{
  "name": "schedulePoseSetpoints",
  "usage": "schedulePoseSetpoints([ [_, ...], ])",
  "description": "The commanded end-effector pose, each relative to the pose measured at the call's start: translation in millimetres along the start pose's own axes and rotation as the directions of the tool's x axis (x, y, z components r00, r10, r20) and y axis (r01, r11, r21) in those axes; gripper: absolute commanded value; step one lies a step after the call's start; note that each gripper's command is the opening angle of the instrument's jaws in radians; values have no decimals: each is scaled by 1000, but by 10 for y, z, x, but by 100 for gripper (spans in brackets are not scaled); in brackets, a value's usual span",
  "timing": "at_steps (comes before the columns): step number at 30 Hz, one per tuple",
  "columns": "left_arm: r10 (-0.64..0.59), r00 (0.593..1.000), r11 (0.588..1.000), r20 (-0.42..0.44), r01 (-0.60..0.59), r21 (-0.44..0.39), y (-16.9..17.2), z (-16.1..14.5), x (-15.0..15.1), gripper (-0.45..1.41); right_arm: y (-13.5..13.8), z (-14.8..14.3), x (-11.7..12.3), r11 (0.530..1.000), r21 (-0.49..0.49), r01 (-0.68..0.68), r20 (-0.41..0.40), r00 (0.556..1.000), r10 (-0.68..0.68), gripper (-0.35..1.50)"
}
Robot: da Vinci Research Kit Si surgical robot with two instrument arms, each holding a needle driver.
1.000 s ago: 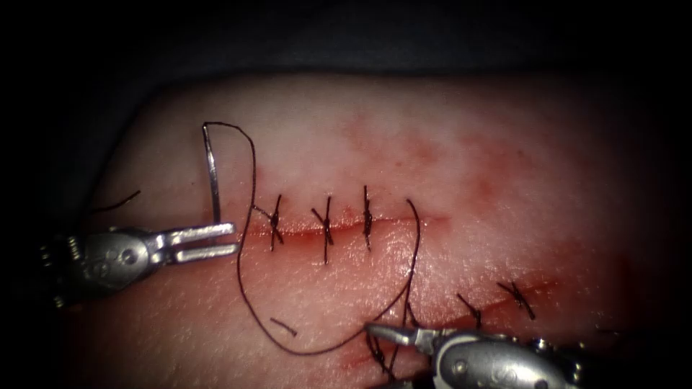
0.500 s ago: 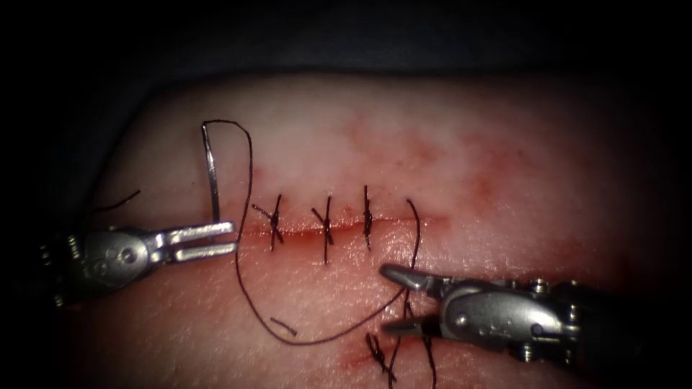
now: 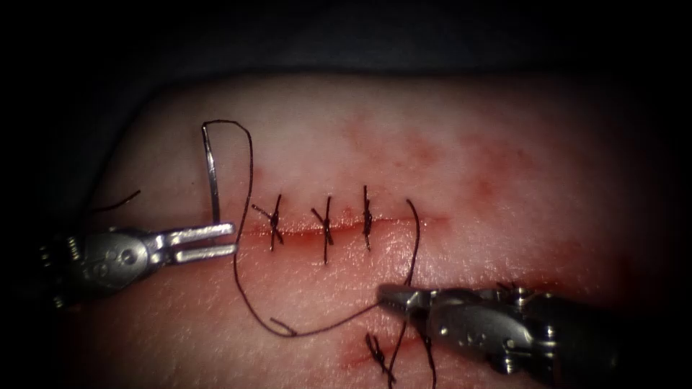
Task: Wound Closure
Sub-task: Repeatedly grasp suture and pull through wound until short tail remains
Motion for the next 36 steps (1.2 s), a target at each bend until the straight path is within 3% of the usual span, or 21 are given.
schedulePoseSetpoints([
  [1, 2, 1000, 1000, -2, -2, 1, -4, 9, -2, -45, -3, 7, 15, 1000, 2, -17, -8, 1000, 17, -35],
  [3, 3, 1000, 1000, -2, -3, 2, -3, 10, -2, -45, -26, 7, 39, 999, 36, -37, -54, 998, 39, -35],
  [5, 3, 1000, 1000, -2, -3, 3, -3, 10, -2, -45, -31, 6, 46, 998, 43, -42, -70, 997, 45, -35],
  [9, 3, 1000, 1000, -2, -3, 3, -3, 11, -3, -45, -51, 8, 83, 991, 90, -101, -130, 985, 112, -35],
  [14, 4, 1000, 1000, -2, -4, 3, -2, 11, -3, -45, -58, 12, 106, 984, 99, -149, -174, 971, 165, -35],
  [18, 4, 1000, 1000, -1, -4, 4, -2, 11, -3, -45, -59, 19, 122, 977, 88, -194, -257, 943, 210, -35],
  [20, 4, 1000, 1000, -2, -4, 3, -2, 11, -3, -45, -55, 18, 120, 977, 93, -190, -293, 933, 209, -35],
  [21, 4, 1000, 1000, -2, -4, 3, -2, 10, -3, -45, -52, 15, 116, 978, 92, -189, -311, 927, 209, 9],
  [22, 4, 1000, 1000, -2, -4, 2, -3, 10, -3, -45, -43, 6, 106, 986, 68, -152, -357, 919, 166, 78],
  [24, 4, 1000, 1000, -2, -4, 2, -3, 10, -3, -45, -27, -12, 89, 988, 22, -151, -371, 917, 148, 120],
  [26, 4, 1000, 1000, -2, -4, 2, -3, 10, -3, -45, -23, -18, 84, 990, 9, -144, -373, 918, 137, 123],
  [31, 4, 1000, 1000, -2, -4, 3, -3, 11, -3, -45, 8, -43, 51, 991, 5, -137, -363, 923, 130, 96],
  [36, 4, 1000, 1000, -2, -4, 3, -3, 11, -4, -45, 20, -24, 25, 995, -10, -101, -345, 934, 92, 103],
])
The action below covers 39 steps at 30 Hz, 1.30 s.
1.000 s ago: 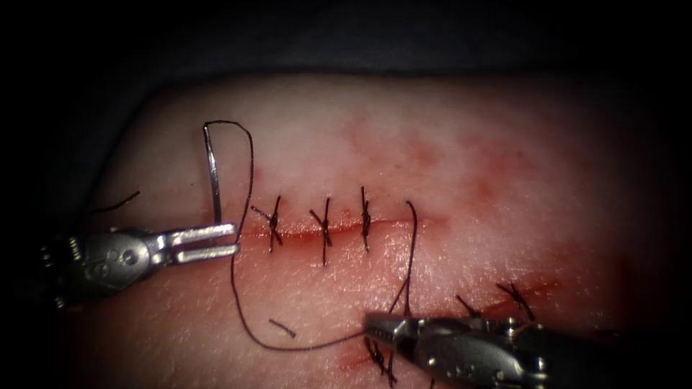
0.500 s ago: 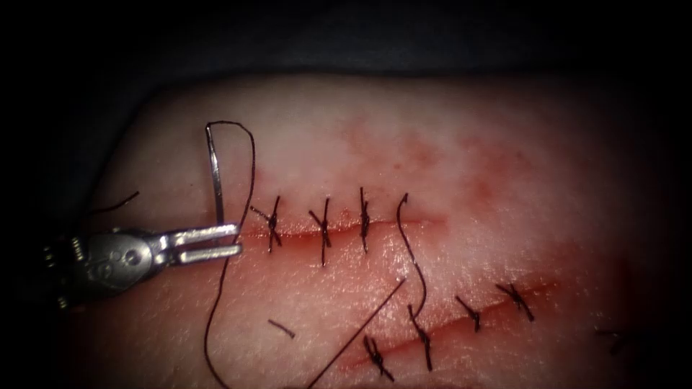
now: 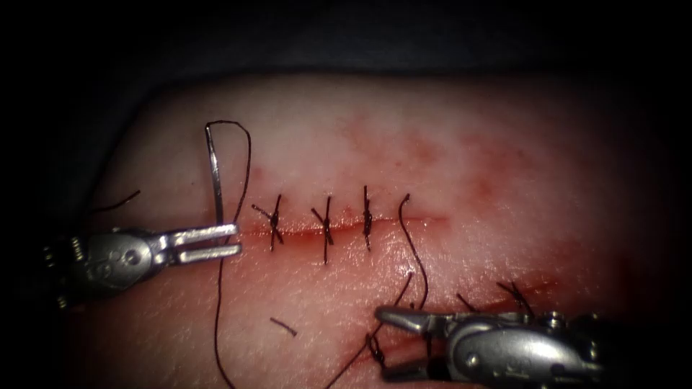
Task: Wound Closure
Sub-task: Repeatedly grasp suture and pull through wound until short tail remains
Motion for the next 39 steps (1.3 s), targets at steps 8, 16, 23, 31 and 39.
schedulePoseSetpoints([
  [8, 2, 1000, 1000, -3, -2, 0, -4, 6, -2, -45, 10, 39, -48, 991, 10, 132, 81, 988, -132, 93],
  [16, 2, 1000, 1000, -3, -2, 0, -4, 6, -2, -45, -2, 43, -41, 971, 173, 166, 238, 950, -204, -35],
  [23, 2, 1000, 1000, -3, -2, 0, -4, 7, -2, -45, -43, 55, -6, 965, 204, 166, 151, 968, -198, -35],
  [31, 2, 1000, 1000, -3, -2, 0, -4, 7, -2, -45, -74, 79, 49, 979, 165, 122, 53, 990, -132, -35],
  [39, 15, 1000, 1000, 10, -15, -6, 1, 15, -4, -45, -63, 67, 40, 993, 119, 7, -30, 1000, -4, 106],
])
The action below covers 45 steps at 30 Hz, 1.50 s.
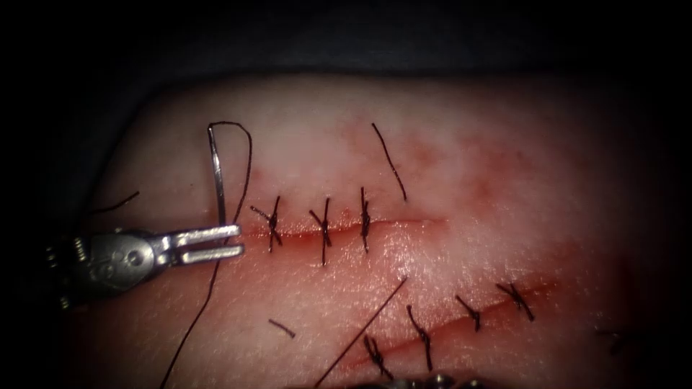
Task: Wound Closure
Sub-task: Repeatedly grasp suture and pull through wound until short tail remains
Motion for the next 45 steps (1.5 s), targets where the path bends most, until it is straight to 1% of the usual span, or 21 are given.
schedulePoseSetpoints([
  [1, -2, 1000, 1000, 0, 2, 1, -3, 9, -3, -45, 12, -7, -8, 998, -28, -50, -34, 998, 49, 111],
  [4, -6, 1000, 1000, 11, 6, -2, -4, 12, -9, -45, 28, -38, -20, 986, -78, -145, -131, 982, 134, 125],
  [5, -6, 1000, 1000, 15, 6, -2, -4, 12, -10, -45, 35, -51, -25, 980, -88, -179, -161, 973, 163, 125],
  [6, -7, 1000, 1000, 23, 7, 4, -6, 13, -13, -45, 40, -61, -28, 974, -90, -210, -178, 965, 192, 121],
  [7, -8, 999, 1000, 31, 8, 9, -8, 13, -17, -45, 53, -81, -34, 945, -79, -316, -196, 935, 297, 113],
  [8, -9, 999, 1000, 34, 9, 12, -10, 13, -19, -45, 62, -92, -37, 915, -80, -396, -203, 905, 374, 111],
  [9, -10, 999, 1000, 39, 10, 15, -12, 13, -21, -45, 74, -106, -44, 896, -89, -435, -211, 887, 410, 98],
  [10, -11, 999, 1000, 40, 10, 16, -12, 13, -21, -45, 80, -111, -47, 929, -125, -348, -199, 926, 320, 94],
  [11, -11, 999, 1000, 44, 10, 19, -12, 13, -21, -45, 88, -115, -53, 957, -165, -239, -147, 965, 216, 114],
  [12, -10, 999, 1000, 45, 10, 19, -12, 13, -21, -45, 90, -114, -56, 957, -163, -241, -137, 966, 220, 126],
  [13, -10, 999, 1000, 46, 9, 20, -12, 12, -20, -45, 93, -109, -63, 968, -167, -189, -113, 979, 171, 131],
  [15, -10, 999, 1000, 47, 9, 21, -12, 12, -20, -45, 91, -98, -70, 984, -145, -107, -60, 993, 99, 135],
  [19, -10, 999, 1000, 49, 9, 22, -12, 11, -20, -45, 85, -72, -85, 988, -152, -19, -21, 1000, 16, 133],
  [24, -9, 999, 1000, 51, 8, 23, -11, 10, -19, -45, 80, -53, -94, 989, -147, 27, 8, 1000, -26, 128],
  [26, -9, 999, 1000, 51, 8, 23, -11, 9, -18, -45, 77, -49, -95, 989, -148, 30, 11, 1000, -29, 111],
  [27, -9, 999, 1000, 52, 8, 24, -11, 9, -18, -45, 74, -48, -94, 989, -145, 34, 17, 999, -32, 59],
  [28, -9, 999, 1000, 53, 8, 24, -11, 9, -18, -45, 71, -47, -91, 994, -102, 48, 52, 998, -43, -35],
  [30, -9, 999, 1000, 53, 8, 24, -11, 9, -18, -45, 69, -47, -87, 996, -1, 86, 114, 990, -86, -35],
  [32, -9, 999, 1000, 53, 8, 25, -11, 9, -18, -45, 64, -47, -81, 993, 36, 116, 131, 984, -119, -35],
  [37, -11, 998, 1000, 56, 9, 26, -13, 9, -20, -45, 50, -46, -63, 991, 16, 129, 114, 985, -130, -35],
  [45, -11, 998, 1000, 59, 9, 29, -14, 9, -21, -45, 45, -44, -61, 991, 3, 133, 110, 985, -132, -35],
])
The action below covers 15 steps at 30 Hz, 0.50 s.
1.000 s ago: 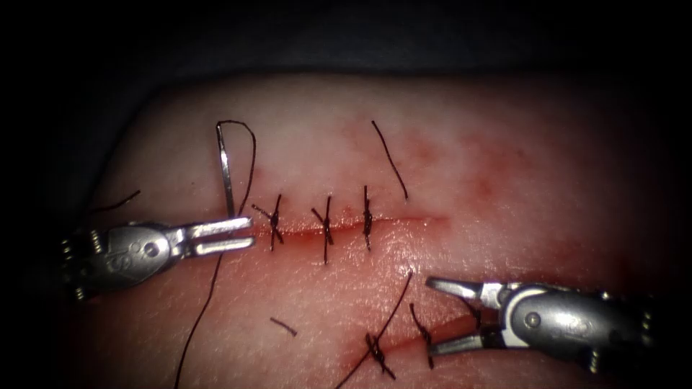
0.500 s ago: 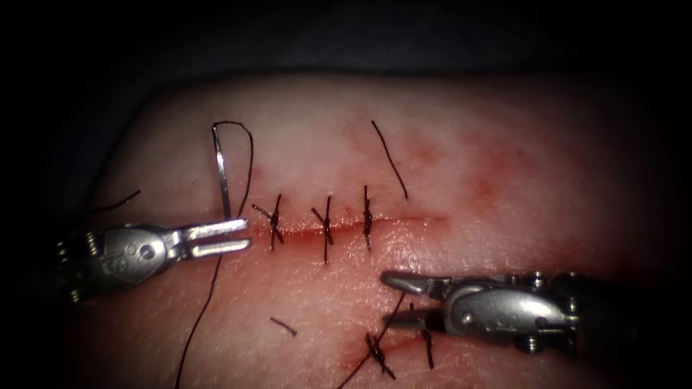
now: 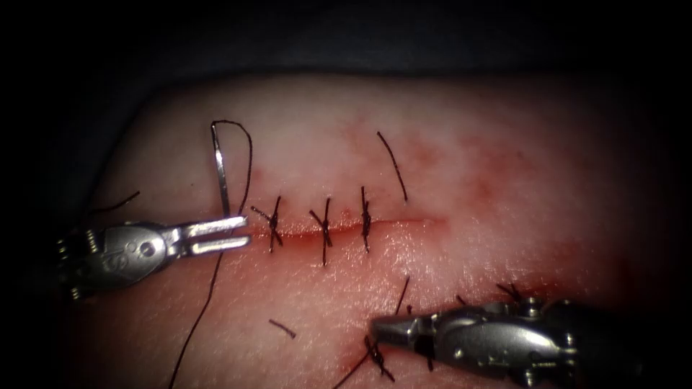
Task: Wound Closure
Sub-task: Repeatedly grasp suture and pull through wound until short tail remains, then pull tail slightly to lengthen
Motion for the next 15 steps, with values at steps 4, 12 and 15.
schedulePoseSetpoints([
  [4, 2, 1000, 1000, -2, -2, 1, -4, 8, -1, -45, 16, 2, -3, 973, -57, -222, -66, 974, 218, 96],
  [12, 2, 1000, 1000, -1, -2, 2, -4, 7, -1, -45, 99, -67, -42, 594, -12, -804, -177, 587, 790, 121],
  [15, 2, 1000, 1000, 0, -2, 3, -4, 8, -1, -45, 124, -67, -56, 513, -26, -858, -209, 506, 837, 121],
])
